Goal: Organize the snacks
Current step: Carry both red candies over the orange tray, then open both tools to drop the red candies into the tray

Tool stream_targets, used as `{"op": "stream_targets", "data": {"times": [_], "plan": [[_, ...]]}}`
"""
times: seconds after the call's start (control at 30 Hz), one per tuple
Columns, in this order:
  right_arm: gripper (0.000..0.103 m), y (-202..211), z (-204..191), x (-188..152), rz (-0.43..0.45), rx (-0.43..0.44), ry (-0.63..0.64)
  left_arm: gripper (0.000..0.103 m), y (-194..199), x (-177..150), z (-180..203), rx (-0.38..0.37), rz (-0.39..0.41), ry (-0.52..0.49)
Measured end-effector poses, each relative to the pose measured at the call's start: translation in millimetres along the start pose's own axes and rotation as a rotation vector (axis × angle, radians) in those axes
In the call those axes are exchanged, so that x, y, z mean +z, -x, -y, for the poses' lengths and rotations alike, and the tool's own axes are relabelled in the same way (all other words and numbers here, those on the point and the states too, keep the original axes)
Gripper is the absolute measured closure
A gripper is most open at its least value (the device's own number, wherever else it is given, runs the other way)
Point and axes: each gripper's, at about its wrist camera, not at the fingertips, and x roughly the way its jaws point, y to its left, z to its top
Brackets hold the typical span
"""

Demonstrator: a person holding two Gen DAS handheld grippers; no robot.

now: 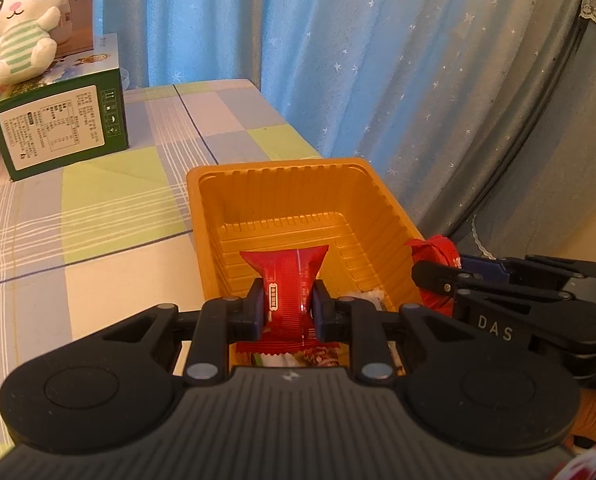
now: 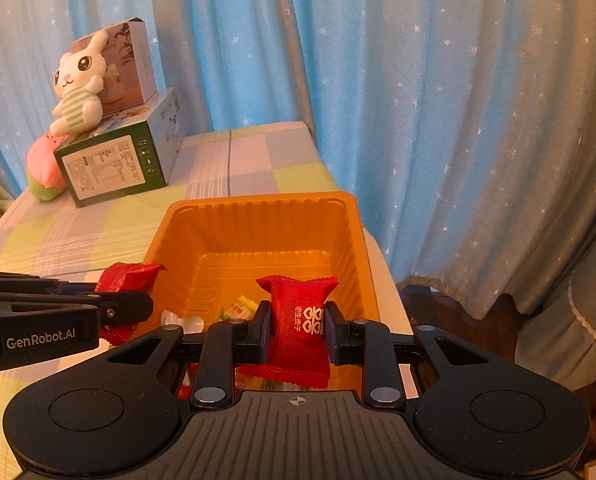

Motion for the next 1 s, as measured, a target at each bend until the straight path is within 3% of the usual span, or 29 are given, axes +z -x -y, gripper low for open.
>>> {"op": "stream_targets", "data": {"times": [0.77,0.87,1.0], "plan": [[0.076,-32,10,9,-0.030,-0.009,-0.001,0.082,-44,27,1,-0.010,-0.026,-0.041],[0.076,-33,12,9,-0.032,-0.009,-0.002,0.071,-45,28,-1,-0.004,-0.023,-0.045],[0.076,-34,11,9,-0.033,-0.008,-0.004,0.068,-43,27,-8,0.005,-0.019,-0.038]]}}
